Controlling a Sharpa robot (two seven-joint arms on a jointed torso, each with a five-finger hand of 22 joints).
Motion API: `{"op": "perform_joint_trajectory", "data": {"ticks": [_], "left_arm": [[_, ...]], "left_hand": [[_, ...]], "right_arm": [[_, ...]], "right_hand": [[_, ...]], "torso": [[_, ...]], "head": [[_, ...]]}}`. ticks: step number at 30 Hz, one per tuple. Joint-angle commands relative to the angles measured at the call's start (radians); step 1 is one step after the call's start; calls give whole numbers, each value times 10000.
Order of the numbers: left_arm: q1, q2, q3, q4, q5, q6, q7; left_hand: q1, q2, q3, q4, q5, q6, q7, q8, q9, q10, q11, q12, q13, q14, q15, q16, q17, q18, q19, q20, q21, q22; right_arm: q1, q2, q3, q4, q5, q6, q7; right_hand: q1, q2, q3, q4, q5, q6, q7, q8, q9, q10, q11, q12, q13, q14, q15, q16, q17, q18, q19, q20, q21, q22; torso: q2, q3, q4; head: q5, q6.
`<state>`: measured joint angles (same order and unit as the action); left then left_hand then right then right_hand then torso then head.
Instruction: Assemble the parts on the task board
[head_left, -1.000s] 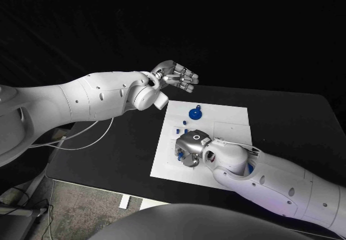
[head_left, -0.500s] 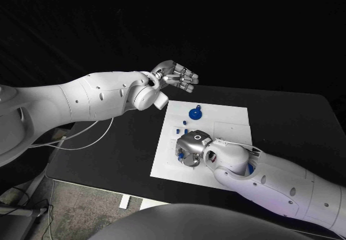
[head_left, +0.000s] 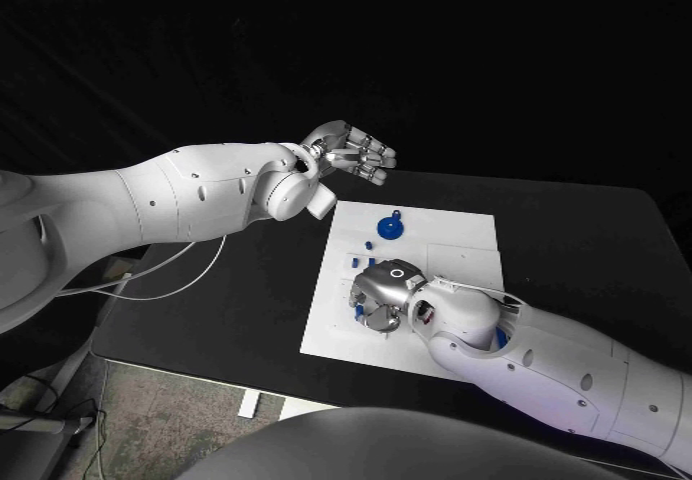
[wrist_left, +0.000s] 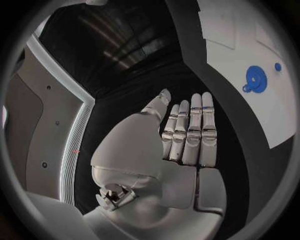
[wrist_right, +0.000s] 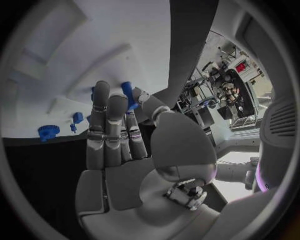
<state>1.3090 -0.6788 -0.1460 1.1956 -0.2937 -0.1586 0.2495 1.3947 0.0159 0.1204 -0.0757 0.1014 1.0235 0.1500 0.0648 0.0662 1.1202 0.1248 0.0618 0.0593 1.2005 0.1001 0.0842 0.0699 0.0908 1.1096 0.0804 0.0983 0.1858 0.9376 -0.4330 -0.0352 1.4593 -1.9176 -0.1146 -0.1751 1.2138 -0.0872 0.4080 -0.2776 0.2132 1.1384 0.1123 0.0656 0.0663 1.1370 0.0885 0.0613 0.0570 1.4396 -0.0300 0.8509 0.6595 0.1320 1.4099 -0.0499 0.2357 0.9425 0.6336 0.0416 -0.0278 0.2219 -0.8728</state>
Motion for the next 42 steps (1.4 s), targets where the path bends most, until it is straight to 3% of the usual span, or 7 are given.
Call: {"op": "perform_joint_trajectory", "data": {"ticks": [1, 13, 19, 24, 31, 36, 42], "left_arm": [[4, 3, 6, 10, 56, 150, 68], [3, 1, 6, 5, 57, 161, 67], [3, -15, 6, -4, 57, 157, 66], [3, -25, 5, -34, 57, 129, 81], [2, -62, 2, -93, 57, 70, 95], [-24, -95, -3, -126, 57, 52, 100], [-68, -118, -6, -157, 57, 49, 123]], "left_hand": [[7, 26, 11, 71, 29, -88, -19, -7, -7, 15, 21, -5, -13, 33, -2, -10, -9, -106, -29, 19, 7, -16], [7, 27, 10, 76, 30, -99, -17, -8, -8, 15, 21, -5, -13, 35, -3, -10, -9, -106, -26, 18, 6, -23], [7, 27, 10, 76, 30, -99, -17, -8, -8, 15, 21, -5, -13, 35, -3, -10, -9, -106, -26, 18, 6, -23], [7, 27, 10, 76, 30, -99, -17, -8, -8, 15, 21, -5, -13, 35, -3, -10, -9, -106, -26, 18, 6, -23], [-4, 20, 4, 86, 28, -114, -12, -8, -7, 30, 17, -2, -12, 46, -6, -5, -7, -107, -13, 17, 9, -40], [-4, 20, 4, 86, 28, -114, -12, -8, -7, 30, 17, -2, -12, 46, -6, -5, -7, -107, -13, 17, 9, -40], [-4, 20, 4, 86, 28, -114, -12, -8, -7, 30, 17, -2, -12, 46, -6, -5, -7, -107, -13, 17, 9, -40]], "right_arm": [[-4, -12, 2, 6, 172, -372, 74], [-4, -135, 2, 167, 551, -864, 221], [1, -519, 52, 545, 1228, -1607, 426], [20, -982, 348, 940, 2134, -2189, 916], [128, -1918, 914, 1304, 4509, -2260, 1911], [249, -2737, 1362, 1427, 5878, -1549, 2025], [424, -3676, 1539, 1383, 7215, 38, 1351]], "right_hand": [[44, -110, -118, 8, 61, -96, 5, -32, -15, -102, 5, -28, 13, -8, 95, 39, -24, 210, 2, 117, -60, -30], [109, -192, -1169, 184, 304, -547, -138, -34, -22, -387, 45, -19, 21, -10, 129, 63, -55, 177, 151, 167, -252, -311], [717, -277, -3349, 1586, 57, -1128, -114, -28, -34, -594, 90, -12, 27, -22, 171, 101, -54, 104, 484, 222, -652, -1166], [900, -378, -3861, 2717, -304, -1170, -70, -31, -35, -513, 55, -19, 25, -7, 151, 167, 6, 55, 618, 195, -635, -1562], [956, 740, -3444, 1832, -433, -651, 42, -13, -13, 728, -220, 63, 35, -45, -27, 458, 200, -27, 610, 37, -394, -1488], [694, 868, -3048, 1593, -115, -333, -128, 1, 18, 1965, -636, 429, 132, -55, -276, 363, 171, -228, 518, -156, -373, -1451], [235, 914, -3175, 1431, 234, 220, -442, -20, 63, 2587, -1110, 2511, 1845, -4, -639, 262, 247, -703, 576, -580, -355, -1476]], "torso": [[2, -5, 3], [2, -7, 11], [-12, -9, -15], [-21, 5, -23], [-58, 41, -93], [-128, 64, -178], [-204, 84, -268]], "head": [[5, 2], [-26, 2], [-73, 2], [-168, 2], [-415, 91], [-704, 179], [-1035, 212]]}}
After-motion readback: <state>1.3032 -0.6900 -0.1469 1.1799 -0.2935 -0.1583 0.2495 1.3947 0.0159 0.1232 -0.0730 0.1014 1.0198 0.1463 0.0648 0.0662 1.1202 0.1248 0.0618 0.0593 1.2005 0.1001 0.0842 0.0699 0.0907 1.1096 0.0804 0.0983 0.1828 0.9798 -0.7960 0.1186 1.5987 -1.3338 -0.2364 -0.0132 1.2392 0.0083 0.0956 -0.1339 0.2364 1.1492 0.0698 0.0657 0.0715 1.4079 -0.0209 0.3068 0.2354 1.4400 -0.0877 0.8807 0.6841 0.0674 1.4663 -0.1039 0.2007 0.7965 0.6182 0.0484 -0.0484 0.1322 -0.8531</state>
